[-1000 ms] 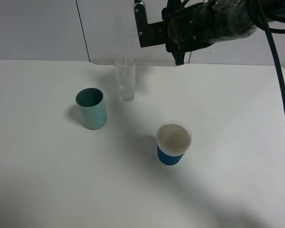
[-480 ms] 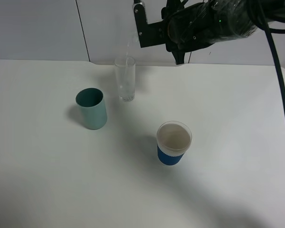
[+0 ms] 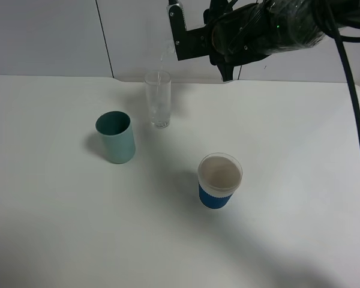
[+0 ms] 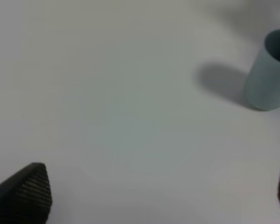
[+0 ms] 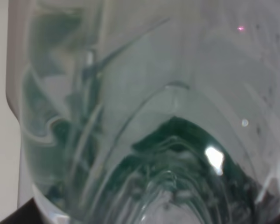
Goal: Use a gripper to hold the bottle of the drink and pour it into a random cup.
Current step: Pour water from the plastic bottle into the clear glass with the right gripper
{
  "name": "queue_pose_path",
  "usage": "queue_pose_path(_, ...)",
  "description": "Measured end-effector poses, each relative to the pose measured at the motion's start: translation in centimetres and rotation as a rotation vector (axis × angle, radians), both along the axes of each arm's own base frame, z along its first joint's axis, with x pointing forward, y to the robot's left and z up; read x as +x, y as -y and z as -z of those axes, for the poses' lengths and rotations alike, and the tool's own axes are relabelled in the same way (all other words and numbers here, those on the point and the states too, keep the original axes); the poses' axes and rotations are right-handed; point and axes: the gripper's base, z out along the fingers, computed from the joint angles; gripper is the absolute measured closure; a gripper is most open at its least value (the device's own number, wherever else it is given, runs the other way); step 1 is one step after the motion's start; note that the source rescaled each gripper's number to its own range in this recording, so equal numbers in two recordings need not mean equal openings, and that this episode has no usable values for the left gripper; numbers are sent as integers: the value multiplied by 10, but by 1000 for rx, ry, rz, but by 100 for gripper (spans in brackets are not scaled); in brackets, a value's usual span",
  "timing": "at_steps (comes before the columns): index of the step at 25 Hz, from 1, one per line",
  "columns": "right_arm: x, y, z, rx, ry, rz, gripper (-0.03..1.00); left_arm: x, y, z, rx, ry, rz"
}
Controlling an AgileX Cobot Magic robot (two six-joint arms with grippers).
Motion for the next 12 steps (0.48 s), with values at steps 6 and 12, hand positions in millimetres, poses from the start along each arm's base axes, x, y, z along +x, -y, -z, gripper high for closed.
queue_pose_path(6, 0, 0, 0, -14, 0, -6, 97, 0, 0, 0, 0, 0, 0)
queue_pose_path(12, 0, 0, 0, -15, 1, -7, 97, 0, 0, 0, 0, 0, 0)
